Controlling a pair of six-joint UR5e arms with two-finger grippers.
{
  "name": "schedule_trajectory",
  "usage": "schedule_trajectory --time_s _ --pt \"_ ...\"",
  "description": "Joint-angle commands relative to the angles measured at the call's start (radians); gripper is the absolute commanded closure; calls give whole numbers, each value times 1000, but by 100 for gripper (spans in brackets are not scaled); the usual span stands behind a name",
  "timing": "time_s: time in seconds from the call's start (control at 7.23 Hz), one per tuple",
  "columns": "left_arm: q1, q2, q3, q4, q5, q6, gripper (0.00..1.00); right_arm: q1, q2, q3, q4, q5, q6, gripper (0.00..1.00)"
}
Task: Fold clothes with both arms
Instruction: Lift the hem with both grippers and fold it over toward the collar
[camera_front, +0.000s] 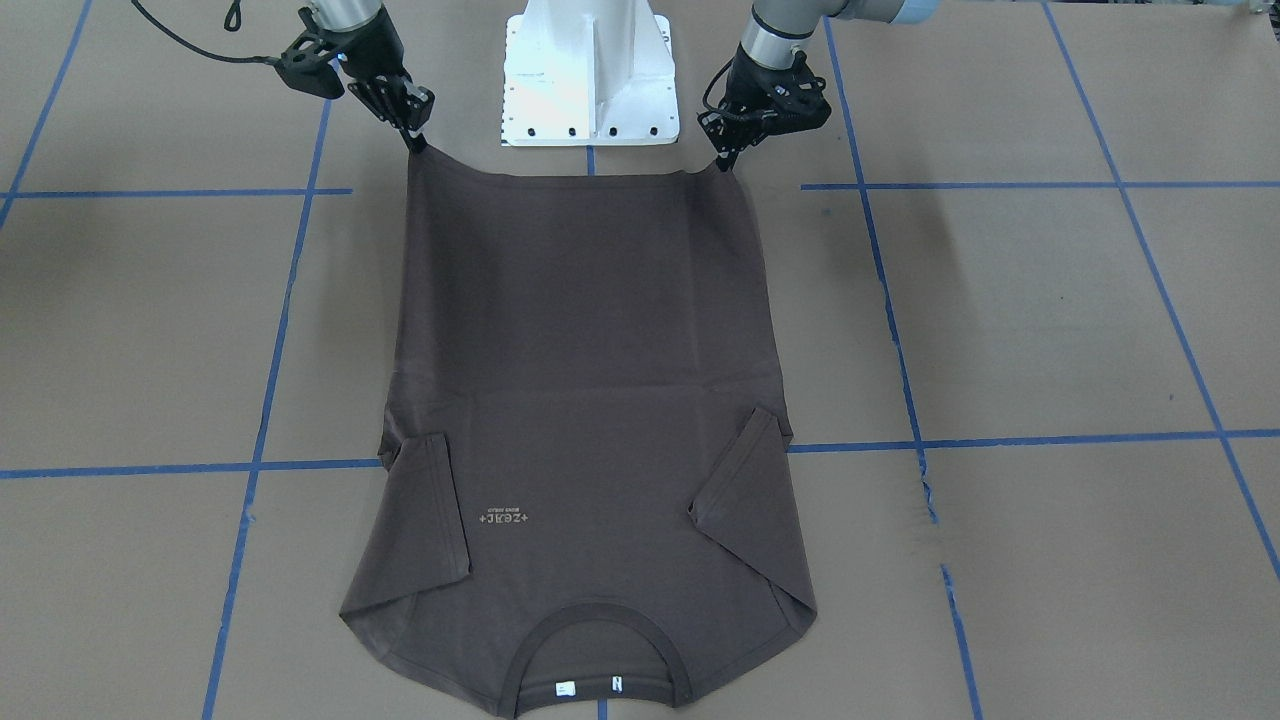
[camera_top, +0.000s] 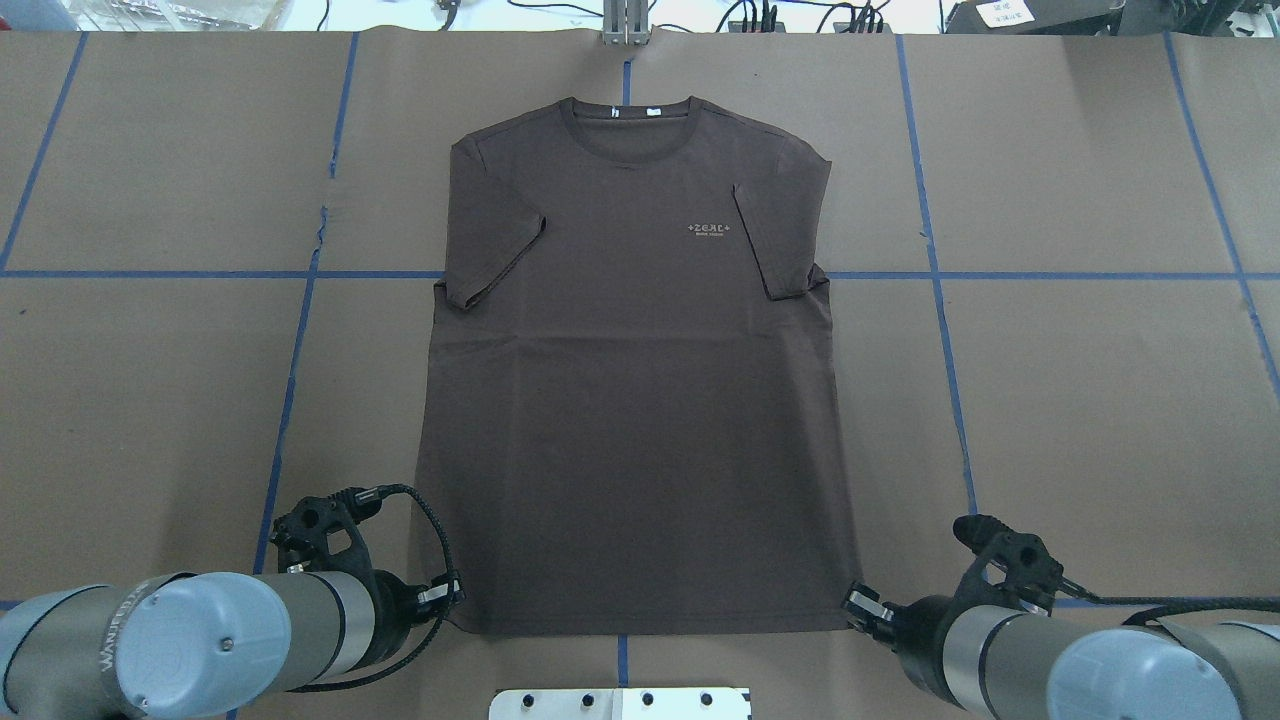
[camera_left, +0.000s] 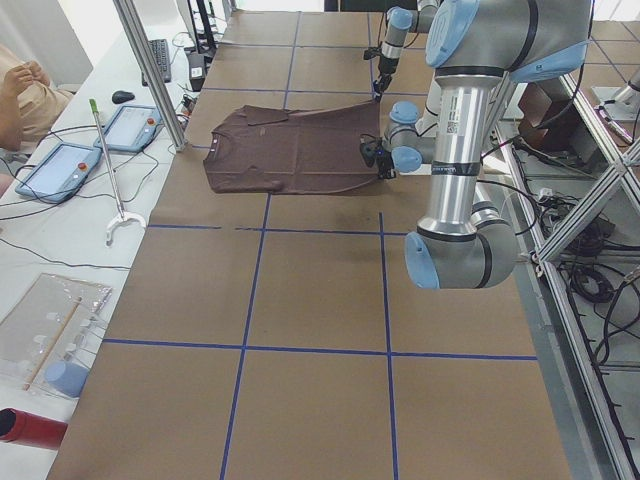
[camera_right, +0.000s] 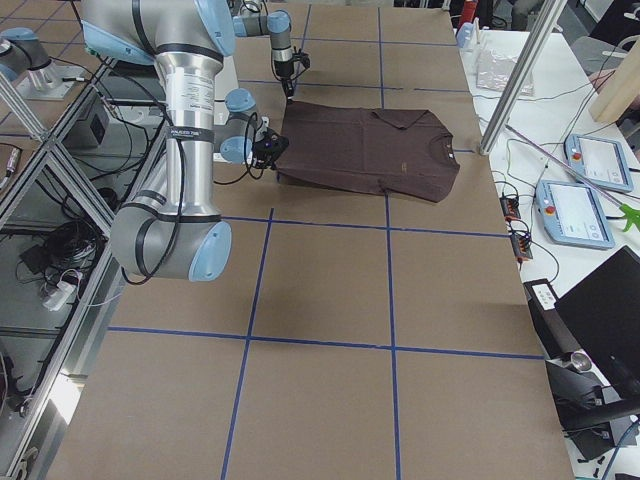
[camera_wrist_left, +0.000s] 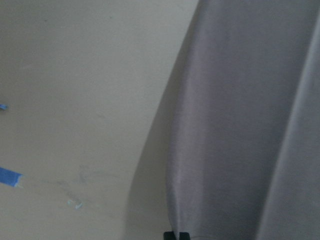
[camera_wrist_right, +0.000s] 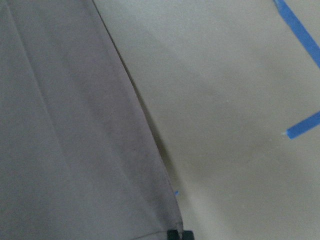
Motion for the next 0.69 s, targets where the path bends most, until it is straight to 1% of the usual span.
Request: schedule_trajectory --time_s 0.0,0.14,0.28,0.42,0.55 --pt "-1 14 -148 35 -24 -1 100 -45 -88 135 0 -3 0 100" --pt "-10 5 -183 60 -36 4 100 28 -81 171 0 1 -4 100" --pt "-94 -22 -184 65 -48 17 100 91 -61 171 0 6 -15 100" --pt "-163 -67 -149 66 -47 68 100 174 -29 156 -2 54 -58 100" --pt "-241 -129 -81 66 -49 98 100 310 58 101 -2 172 -133 100"
